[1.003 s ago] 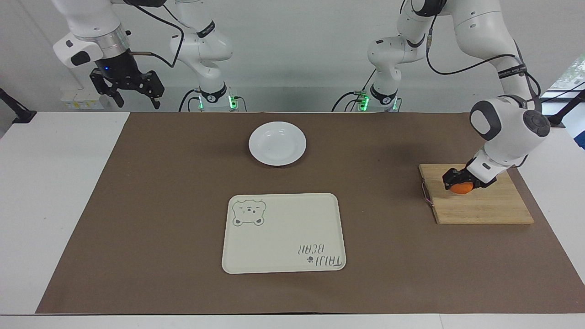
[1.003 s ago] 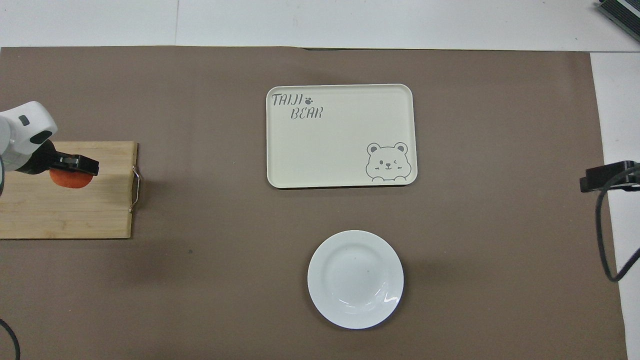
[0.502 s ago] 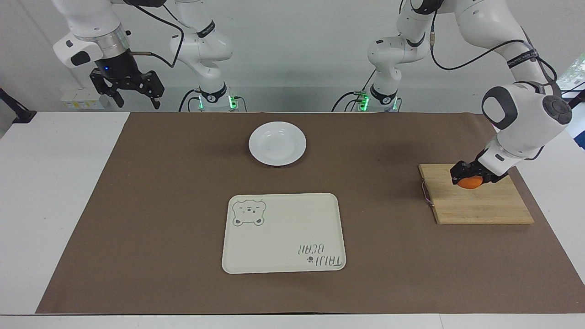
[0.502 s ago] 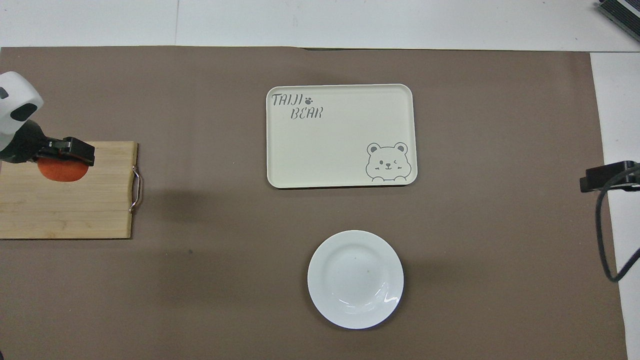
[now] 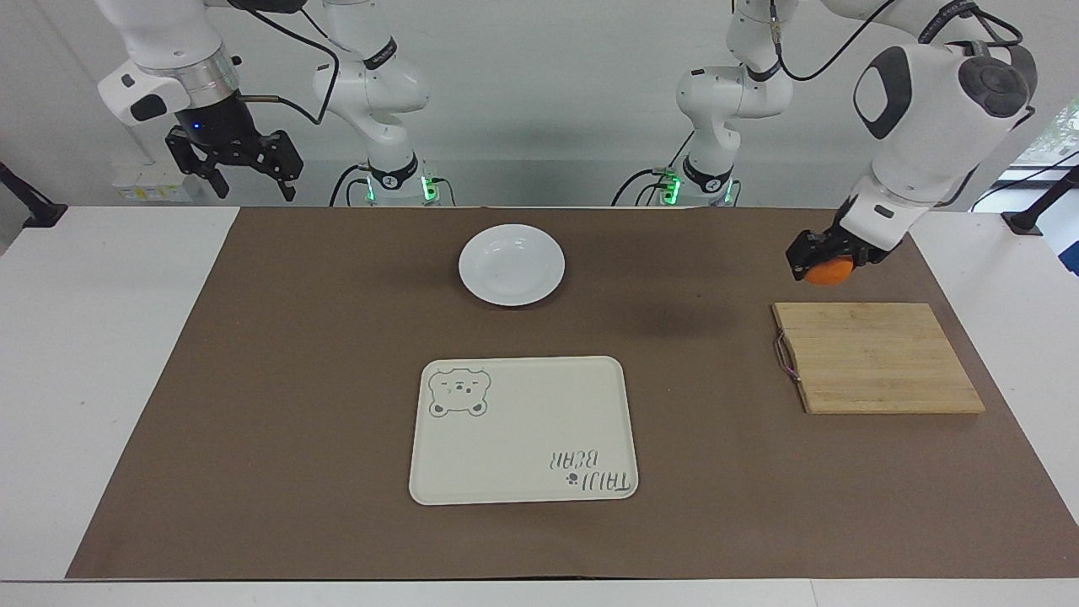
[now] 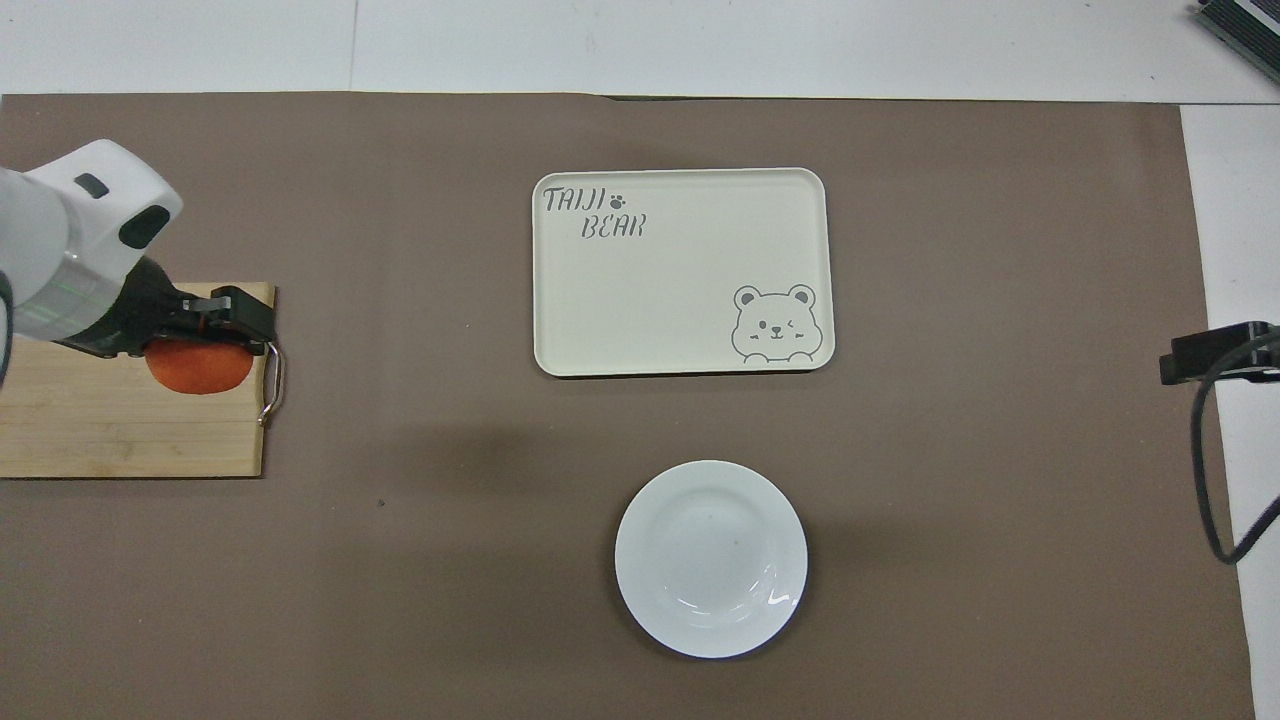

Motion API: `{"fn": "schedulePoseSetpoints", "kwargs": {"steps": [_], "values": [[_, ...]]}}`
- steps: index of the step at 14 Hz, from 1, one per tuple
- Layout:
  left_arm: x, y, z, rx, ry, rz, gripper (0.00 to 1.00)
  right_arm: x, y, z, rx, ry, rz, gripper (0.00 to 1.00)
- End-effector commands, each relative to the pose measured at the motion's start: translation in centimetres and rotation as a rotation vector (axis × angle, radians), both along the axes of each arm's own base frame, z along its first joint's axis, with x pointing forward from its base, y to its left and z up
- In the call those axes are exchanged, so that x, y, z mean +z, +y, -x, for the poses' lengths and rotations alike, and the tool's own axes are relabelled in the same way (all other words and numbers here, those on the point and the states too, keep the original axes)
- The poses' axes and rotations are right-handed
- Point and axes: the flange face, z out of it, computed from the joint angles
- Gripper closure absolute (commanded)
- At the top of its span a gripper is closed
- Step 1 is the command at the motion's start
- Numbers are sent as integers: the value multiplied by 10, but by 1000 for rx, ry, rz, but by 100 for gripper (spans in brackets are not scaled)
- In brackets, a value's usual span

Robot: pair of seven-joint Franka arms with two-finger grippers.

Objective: Place orange and plate with both arms
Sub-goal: 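Lift the orange with the left gripper and carry it toward the plate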

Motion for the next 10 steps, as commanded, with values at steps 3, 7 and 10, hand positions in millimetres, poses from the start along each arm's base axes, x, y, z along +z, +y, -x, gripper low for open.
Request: {"fn": "schedulePoseSetpoints", "kwargs": {"steps": [3, 7, 10], "values": [[5, -77, 37, 11, -6, -35, 100, -1, 4, 6, -18, 6, -3, 0], [-3, -146, 69, 27, -17, -35, 100, -1, 0, 5, -23, 0, -9, 0], [-33, -191, 94, 31, -27, -32, 100, -1, -6, 6, -36, 0, -9, 0]]}}
